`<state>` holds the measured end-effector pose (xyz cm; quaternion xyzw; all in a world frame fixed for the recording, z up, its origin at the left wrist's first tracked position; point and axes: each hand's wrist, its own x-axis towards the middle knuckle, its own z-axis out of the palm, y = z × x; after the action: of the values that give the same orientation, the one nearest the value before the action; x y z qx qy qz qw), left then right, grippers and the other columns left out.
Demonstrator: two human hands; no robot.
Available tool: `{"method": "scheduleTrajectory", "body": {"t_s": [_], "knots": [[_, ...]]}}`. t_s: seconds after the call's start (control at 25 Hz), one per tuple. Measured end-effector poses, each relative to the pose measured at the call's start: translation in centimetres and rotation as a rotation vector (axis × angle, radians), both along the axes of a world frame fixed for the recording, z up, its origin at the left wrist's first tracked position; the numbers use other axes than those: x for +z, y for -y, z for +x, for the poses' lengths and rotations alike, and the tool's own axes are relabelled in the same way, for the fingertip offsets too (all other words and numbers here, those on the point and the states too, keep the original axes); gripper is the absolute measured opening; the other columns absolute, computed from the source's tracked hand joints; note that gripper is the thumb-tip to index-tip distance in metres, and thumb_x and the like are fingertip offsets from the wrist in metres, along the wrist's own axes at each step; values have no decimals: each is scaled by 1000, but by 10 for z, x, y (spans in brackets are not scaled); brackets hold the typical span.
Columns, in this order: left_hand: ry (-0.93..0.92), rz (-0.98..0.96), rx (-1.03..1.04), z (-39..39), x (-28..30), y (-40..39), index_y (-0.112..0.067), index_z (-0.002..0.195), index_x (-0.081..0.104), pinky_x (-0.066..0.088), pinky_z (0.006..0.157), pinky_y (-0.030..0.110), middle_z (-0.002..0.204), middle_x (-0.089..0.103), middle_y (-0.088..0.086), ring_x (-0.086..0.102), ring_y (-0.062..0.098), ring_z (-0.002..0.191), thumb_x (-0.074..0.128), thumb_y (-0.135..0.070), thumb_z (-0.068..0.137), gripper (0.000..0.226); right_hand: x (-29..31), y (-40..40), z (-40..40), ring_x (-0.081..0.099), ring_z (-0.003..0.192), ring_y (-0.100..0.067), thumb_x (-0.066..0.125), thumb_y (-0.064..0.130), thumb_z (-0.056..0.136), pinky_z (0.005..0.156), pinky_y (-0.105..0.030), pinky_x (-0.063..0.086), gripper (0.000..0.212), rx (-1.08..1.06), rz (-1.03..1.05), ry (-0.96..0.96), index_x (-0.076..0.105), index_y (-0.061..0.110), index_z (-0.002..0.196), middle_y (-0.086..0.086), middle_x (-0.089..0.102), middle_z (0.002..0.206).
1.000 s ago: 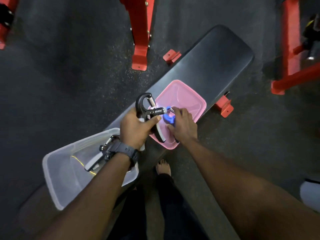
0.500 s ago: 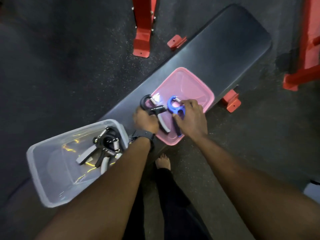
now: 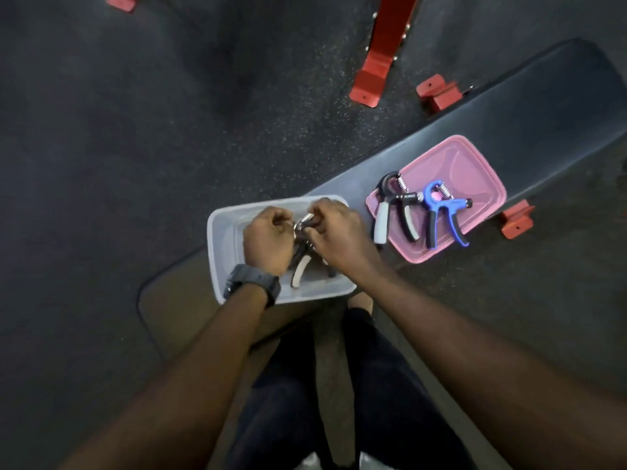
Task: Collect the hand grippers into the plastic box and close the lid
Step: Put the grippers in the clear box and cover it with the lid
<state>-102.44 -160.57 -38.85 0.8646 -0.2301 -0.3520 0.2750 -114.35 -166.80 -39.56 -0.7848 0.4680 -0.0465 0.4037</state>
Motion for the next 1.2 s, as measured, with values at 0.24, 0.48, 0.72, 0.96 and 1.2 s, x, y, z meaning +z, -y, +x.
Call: {"method": "scheduleTrajectory", "body": {"t_s": [0.24, 0.48, 0.72, 0.96, 1.2], "knots": [[-2, 170, -393, 31, -41, -22, -16, 124, 65, 44, 95, 25, 128, 66, 8, 62, 27, 117, 69, -11, 85, 39, -47, -34, 17, 58, 111, -39, 59, 7, 90, 80, -43, 47, 54, 134, -44, -502, 38, 8, 139, -20, 46, 132], [132, 190, -671, 30, -61, -24, -10, 127, 57, 53, 84, 45, 115, 68, 21, 63, 41, 105, 63, -26, 90, 41, -64, -33, 20, 68, 93, -39, 60, 3, 89, 62, -38, 37, 56, 161, -161, -590, 34, 10, 138, -20, 50, 124], [142, 320, -579, 55, -44, -40, -11, 145, 27, 47, 81, 46, 121, 58, 24, 60, 45, 107, 55, -2, 88, 64, -38, -23, 59, 62, 112, -40, 68, 6, 84, 82, -44, 52, 65, 405, -209, -495, 37, 8, 141, -19, 60, 127], [118, 501, -593, 61, -35, -61, -28, 156, -11, 48, 91, 50, 138, 40, 25, 56, 47, 115, 51, -8, 92, 91, -52, -33, 100, 64, 100, -42, 62, -2, 80, 74, -39, 48, 46, 527, -92, -416, 49, 3, 124, -26, 65, 108], [71, 567, -585, 61, -48, -51, -41, 155, -1, 47, 92, 53, 142, 30, 24, 50, 50, 120, 52, -5, 90, 91, -65, -36, 51, 51, 115, -34, 76, 36, 76, 89, -45, 48, 62, 28, -129, -546, 50, 7, 125, -16, 54, 125]]}}
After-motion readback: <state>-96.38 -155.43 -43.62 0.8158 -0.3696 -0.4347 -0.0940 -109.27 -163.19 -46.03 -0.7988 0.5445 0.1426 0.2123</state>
